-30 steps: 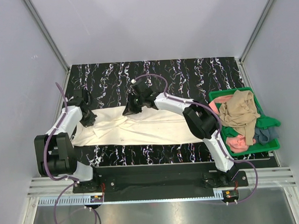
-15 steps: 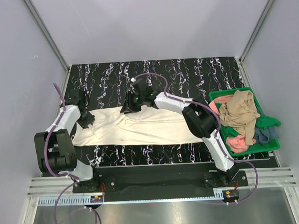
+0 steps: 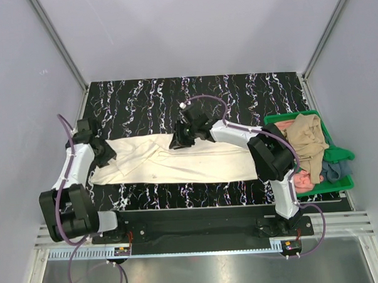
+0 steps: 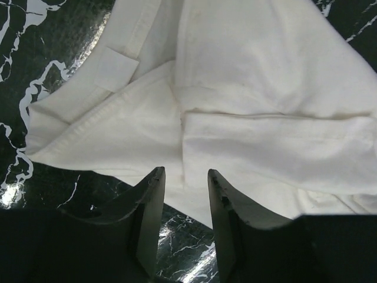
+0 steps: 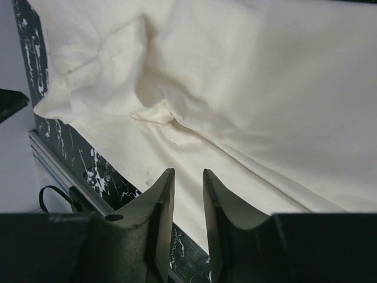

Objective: Fold and stack the t-shirts
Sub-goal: Fold the tshirt

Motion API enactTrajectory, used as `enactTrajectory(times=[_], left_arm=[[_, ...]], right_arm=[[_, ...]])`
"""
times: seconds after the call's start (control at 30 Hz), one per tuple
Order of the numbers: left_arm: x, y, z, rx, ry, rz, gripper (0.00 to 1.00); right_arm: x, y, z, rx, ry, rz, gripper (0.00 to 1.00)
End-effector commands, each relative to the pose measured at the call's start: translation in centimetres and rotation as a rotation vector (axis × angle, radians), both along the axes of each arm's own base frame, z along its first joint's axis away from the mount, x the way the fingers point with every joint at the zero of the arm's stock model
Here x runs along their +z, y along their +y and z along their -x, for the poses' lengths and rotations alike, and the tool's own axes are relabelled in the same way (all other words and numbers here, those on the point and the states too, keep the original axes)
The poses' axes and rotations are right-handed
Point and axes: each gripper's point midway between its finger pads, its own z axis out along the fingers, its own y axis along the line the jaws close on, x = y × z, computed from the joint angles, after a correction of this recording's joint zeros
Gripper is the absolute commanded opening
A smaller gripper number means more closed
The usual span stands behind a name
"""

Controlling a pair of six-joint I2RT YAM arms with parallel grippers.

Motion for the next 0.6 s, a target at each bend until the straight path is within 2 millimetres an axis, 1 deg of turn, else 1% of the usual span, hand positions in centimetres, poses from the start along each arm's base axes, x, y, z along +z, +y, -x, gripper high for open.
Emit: enactTrajectory(times=[0.0, 0.03, 0.1, 0.13, 0.17, 0.2, 0.23, 0.27, 0.3, 0.33, 0.37, 0.4, 0.43, 0.47, 0.5, 0.57], left_arm=[[2.2, 1.2, -3.0, -0.061, -0.107, 0.066, 0.40], [2.3, 1.5, -3.4, -0.089, -0.113, 0.058, 0.42], [2.8, 2.3, -4.4, -0.087, -0.152, 0.054, 0.45], [2.4, 2.4, -4.7, -0.083, -0.148, 0.068, 0.46], [2.3, 2.3, -4.9, -0.084, -0.153, 0.098, 0.46], [2.1, 2.7, -5.3, -0.067, -0.163, 0.112, 0.46], [1.4, 2.6, -5.4, -0.057, -0.148, 0.140, 0.45], [1.1, 2.2, -5.5, -0.063, -0.145, 0.170, 0.45], [0.8, 1.8, -5.4, -0.068, -0.144, 0.185, 0.45], [0.7, 1.6, -5.1, -0.057, -0.146, 0.192, 0.45], [0.5, 2.2, -4.6, -0.025, -0.139, 0.156, 0.45], [0.9, 2.1, -3.6, -0.010, -0.161, 0.125, 0.45], [0.9, 2.3, -3.0, 0.017, -0.164, 0.092, 0.46], [0.4, 1.8, -2.1, 0.014, -0.150, 0.076, 0.46], [1.2, 1.5, -1.6, 0.020, -0.179, 0.063, 0.46], [1.2, 0.2, -0.9, 0.011, -0.188, 0.106, 0.45]], right_arm=[[1.0, -1.7, -0.1, -0.009, -0.054, 0.021, 0.33], [1.0, -1.8, 0.4, -0.001, -0.049, 0.017, 0.32], [0.6, -1.8, 1.0, 0.001, -0.029, 0.001, 0.30], [0.6, -1.5, 1.2, 0.006, -0.030, -0.011, 0.30], [0.8, -1.3, 1.0, -0.003, -0.043, -0.019, 0.30], [0.7, -1.2, 1.0, -0.015, -0.042, -0.018, 0.32], [0.6, -1.1, 1.0, -0.041, -0.026, -0.021, 0.33], [0.6, -0.8, 0.9, -0.068, -0.037, -0.018, 0.36], [0.7, -0.8, 1.0, -0.106, -0.022, -0.019, 0.38], [0.8, -0.6, 0.6, -0.138, -0.045, -0.016, 0.38], [1.1, 0.1, 1.1, -0.139, -0.051, -0.024, 0.39], [1.4, 0.6, 1.4, -0.149, -0.047, -0.037, 0.40], [1.8, 1.0, 1.1, -0.159, -0.058, -0.056, 0.41], [1.9, 1.3, 1.1, -0.165, -0.057, -0.063, 0.41], [1.9, 1.5, 0.8, -0.180, -0.050, -0.069, 0.41], [1.8, 1.6, 0.3, -0.193, -0.064, -0.065, 0.40]])
